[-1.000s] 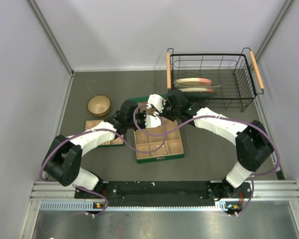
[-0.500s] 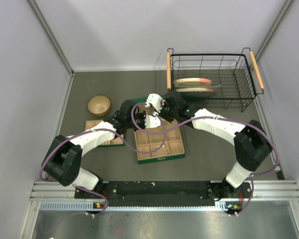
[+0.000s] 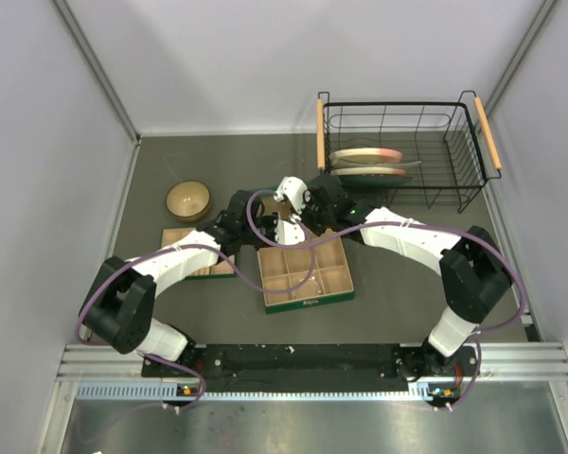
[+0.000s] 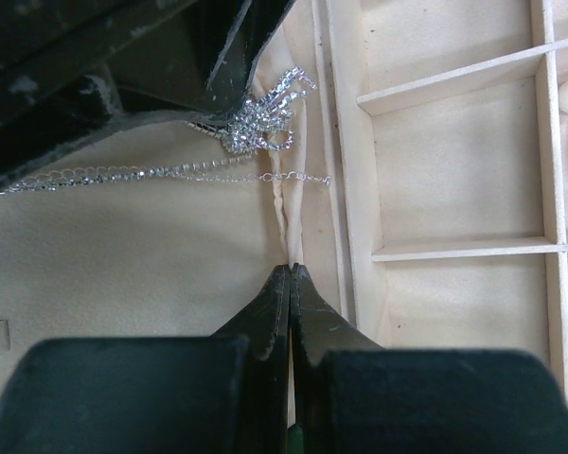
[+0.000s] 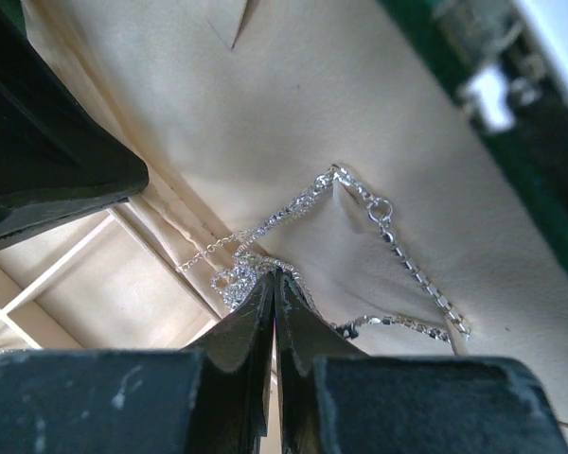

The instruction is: Organize the mixed jewelry

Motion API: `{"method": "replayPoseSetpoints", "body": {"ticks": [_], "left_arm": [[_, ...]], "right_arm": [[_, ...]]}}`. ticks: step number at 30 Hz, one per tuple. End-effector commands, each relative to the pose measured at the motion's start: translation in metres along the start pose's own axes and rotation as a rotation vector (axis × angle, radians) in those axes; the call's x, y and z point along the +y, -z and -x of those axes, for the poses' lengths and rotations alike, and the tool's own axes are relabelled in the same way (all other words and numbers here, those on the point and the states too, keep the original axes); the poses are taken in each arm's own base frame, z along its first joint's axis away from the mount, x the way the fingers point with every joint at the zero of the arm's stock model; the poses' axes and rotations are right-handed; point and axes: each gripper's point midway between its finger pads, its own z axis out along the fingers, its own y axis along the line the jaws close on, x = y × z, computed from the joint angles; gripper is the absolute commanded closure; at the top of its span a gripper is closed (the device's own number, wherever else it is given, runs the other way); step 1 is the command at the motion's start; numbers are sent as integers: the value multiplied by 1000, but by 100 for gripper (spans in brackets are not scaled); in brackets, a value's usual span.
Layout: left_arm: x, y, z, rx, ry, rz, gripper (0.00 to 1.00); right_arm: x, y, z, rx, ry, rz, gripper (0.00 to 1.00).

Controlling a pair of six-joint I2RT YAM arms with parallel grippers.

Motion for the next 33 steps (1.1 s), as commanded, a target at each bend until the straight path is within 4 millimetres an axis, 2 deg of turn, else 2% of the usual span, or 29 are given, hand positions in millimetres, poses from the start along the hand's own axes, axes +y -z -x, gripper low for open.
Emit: {"method": "replayPoseSetpoints", "body": {"ticks": [1, 5, 8, 12, 15, 21, 25, 29, 33], "left_arm": [[17, 8, 55, -185, -86, 26, 100], [18, 8, 55, -185, -85, 33, 100], [24, 9, 55, -178, -82, 54, 100], [28, 9, 52, -159, -74, 74, 100], [32, 10, 51, -144, -63, 91, 100], [39, 12, 54, -138, -48, 111, 100], [41, 13, 55, -141, -42, 114, 100], [42, 12, 54, -131, -34, 118, 100], [42, 10, 49, -117, -26, 121, 100]], "right_arm": [[2, 4, 37, -95, -40, 13, 98], [3, 6, 42, -104, -52, 17, 97], [-3, 14, 48, -119, -49, -6, 92], [-8, 28, 54, -129, -38, -29, 80], [-9, 38, 54, -128, -30, -34, 78], [-3, 41, 43, -103, -23, -13, 77], [3, 36, 35, -86, -30, 6, 76], [10, 36, 32, -87, -41, 37, 72], [15, 32, 20, -60, -49, 53, 70]]}}
